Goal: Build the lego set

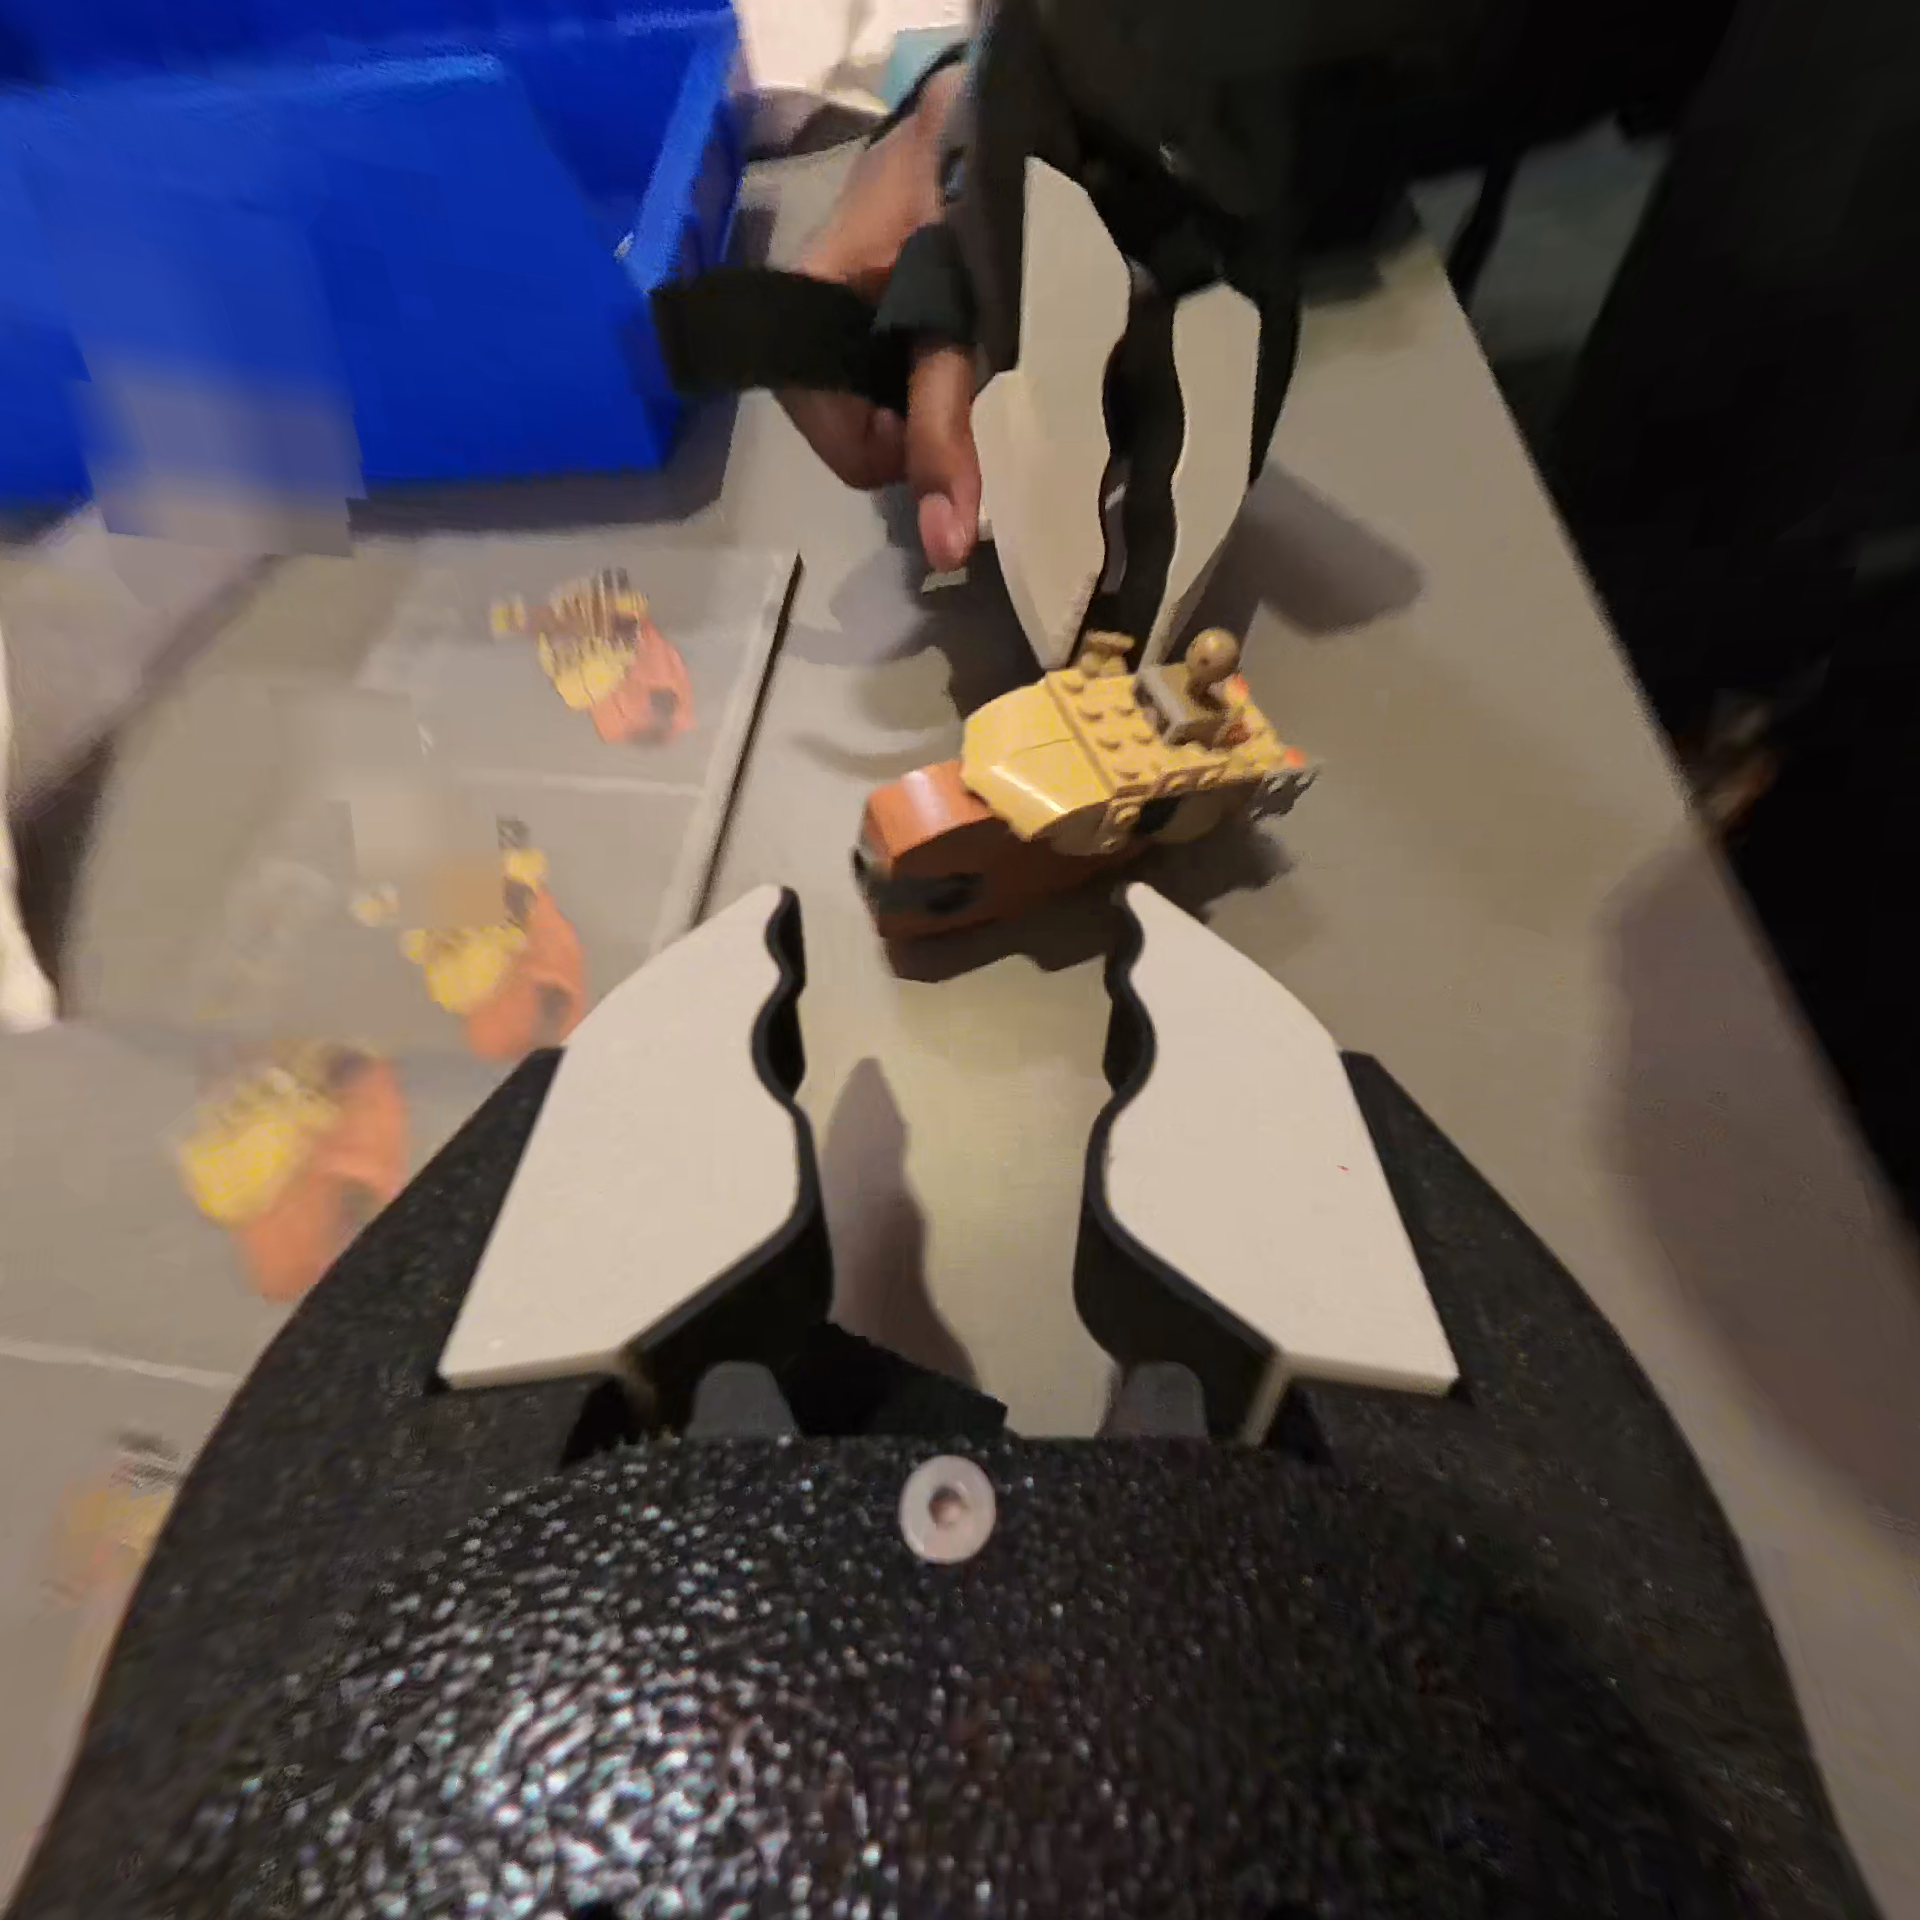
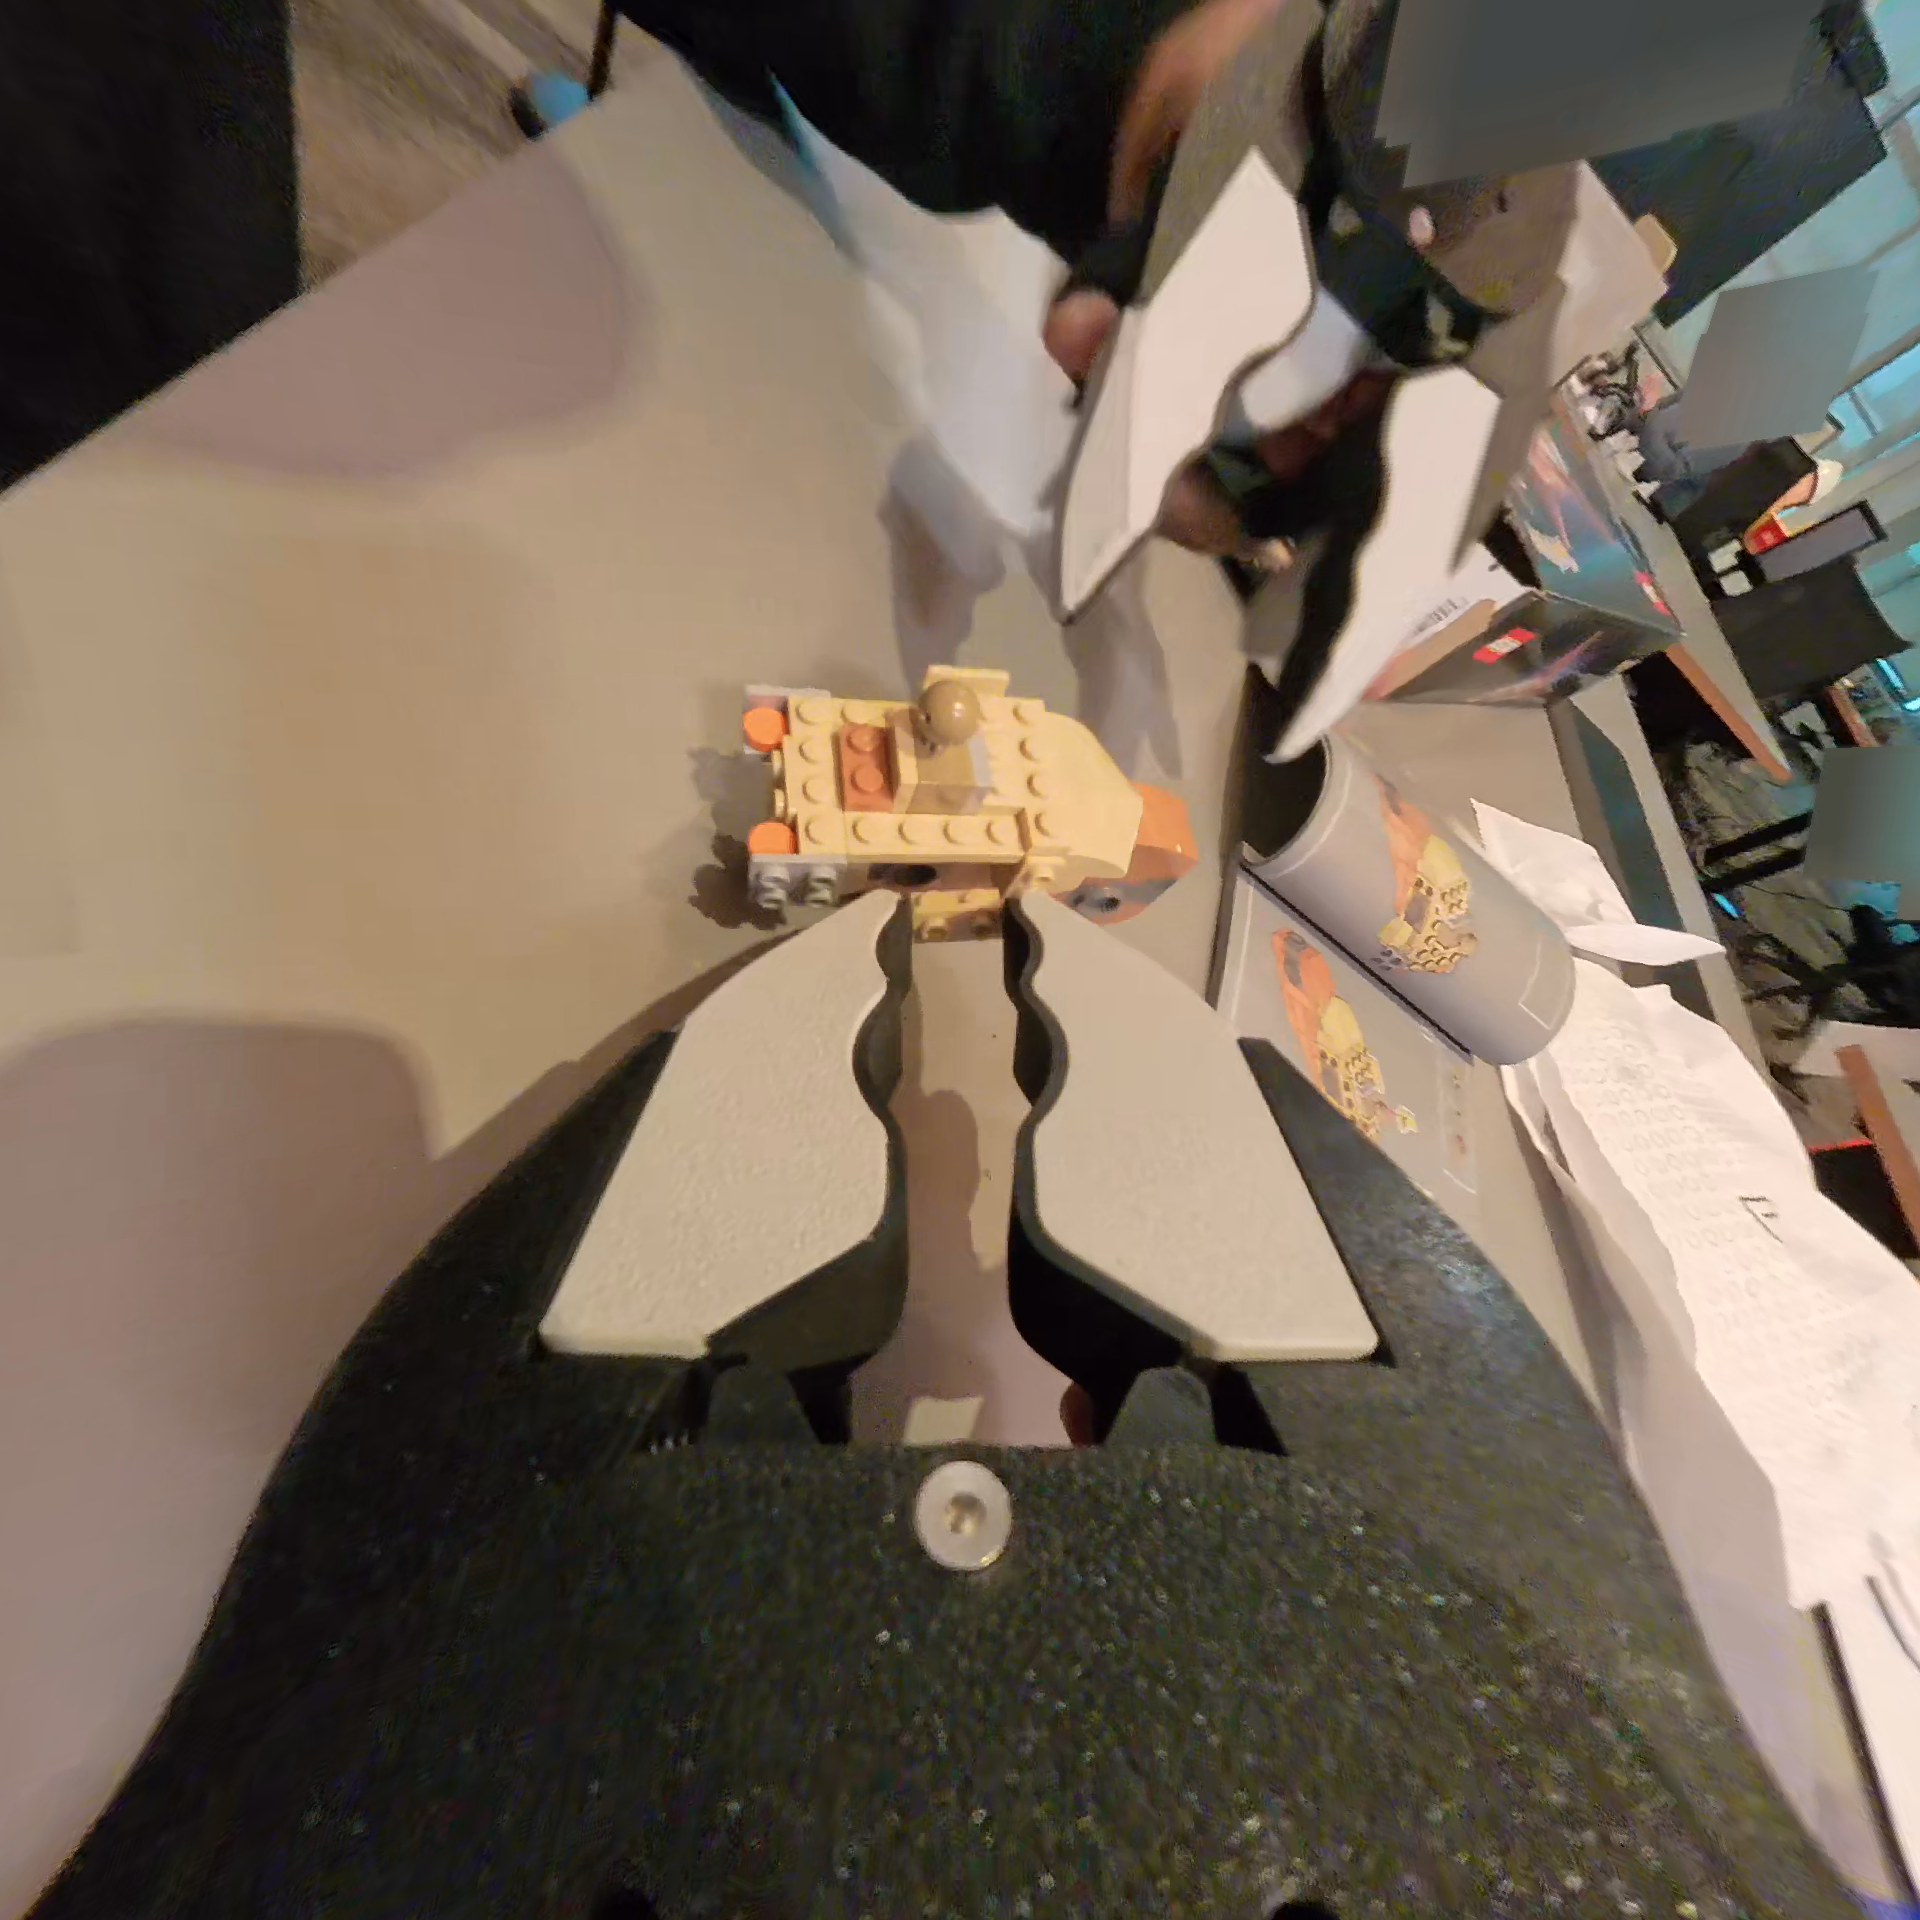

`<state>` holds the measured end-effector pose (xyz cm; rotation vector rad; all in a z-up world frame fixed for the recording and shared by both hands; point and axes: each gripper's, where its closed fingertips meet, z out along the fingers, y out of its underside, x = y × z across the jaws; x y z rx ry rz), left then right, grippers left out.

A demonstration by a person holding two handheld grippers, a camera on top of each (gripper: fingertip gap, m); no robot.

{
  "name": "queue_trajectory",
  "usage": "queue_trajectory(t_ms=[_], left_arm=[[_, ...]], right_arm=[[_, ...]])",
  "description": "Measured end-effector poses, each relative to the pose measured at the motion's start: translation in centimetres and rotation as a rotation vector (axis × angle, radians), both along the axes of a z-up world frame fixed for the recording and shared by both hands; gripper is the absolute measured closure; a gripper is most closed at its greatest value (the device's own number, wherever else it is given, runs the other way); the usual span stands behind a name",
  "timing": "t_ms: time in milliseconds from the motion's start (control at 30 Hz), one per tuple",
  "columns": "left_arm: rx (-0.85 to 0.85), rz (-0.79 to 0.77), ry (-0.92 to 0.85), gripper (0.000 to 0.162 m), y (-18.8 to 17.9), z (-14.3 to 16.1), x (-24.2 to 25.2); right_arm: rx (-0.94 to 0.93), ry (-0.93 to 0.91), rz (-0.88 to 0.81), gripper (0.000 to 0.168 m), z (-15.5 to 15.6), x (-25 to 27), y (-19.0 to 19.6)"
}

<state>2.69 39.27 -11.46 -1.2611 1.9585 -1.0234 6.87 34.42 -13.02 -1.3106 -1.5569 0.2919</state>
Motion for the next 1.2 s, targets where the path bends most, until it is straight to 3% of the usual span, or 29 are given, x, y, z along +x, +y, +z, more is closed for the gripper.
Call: queue_trajectory(t_ms=[100, 233, 333, 567, 733, 800, 967, 1200], left_arm=[[0.132, -0.202, -0.002, 0.114, 0.6, -0.1, 1.0], [0.175, -0.415, 0.042, 0.121, 0.7, -0.2, 1.5], [0.24, -0.508, 0.117, 0.119, 1.1, -1.4, 1.6], [0.325, -0.699, 0.112, 0.108, 0.4, -1.5, 2.3], [0.329, -0.83, 0.174, 0.119, -0.4, -2.9, 2.6], [0.307, -0.858, 0.188, 0.137, -0.7, -3.2, 2.5], [0.252, -0.838, 0.167, 0.142, -2.1, -3.0, 1.8], [0.239, -0.685, 0.071, 0.142, -4.4, -2.9, 1.8]], right_arm=[[-0.029, 0.042, 0.025, 0.152, 0.5, 0.0, -0.4], [-0.062, 0.105, 0.056, 0.152, 1.6, 0.4, -0.7], [-0.085, 0.14, 0.073, 0.152, 2.0, 0.6, -0.8], [-0.117, 0.137, 0.09, 0.152, 1.5, 1.0, -0.8], [-0.118, 0.138, 0.093, 0.152, 1.5, 1.1, -0.8], [-0.116, 0.139, 0.09, 0.152, 1.6, 1.2, -0.7], [-0.123, 0.151, 0.1, 0.152, 1.8, 1.5, -0.9], [-0.155, 0.193, 0.174, 0.152, 2.7, 1.5, -2.3]])
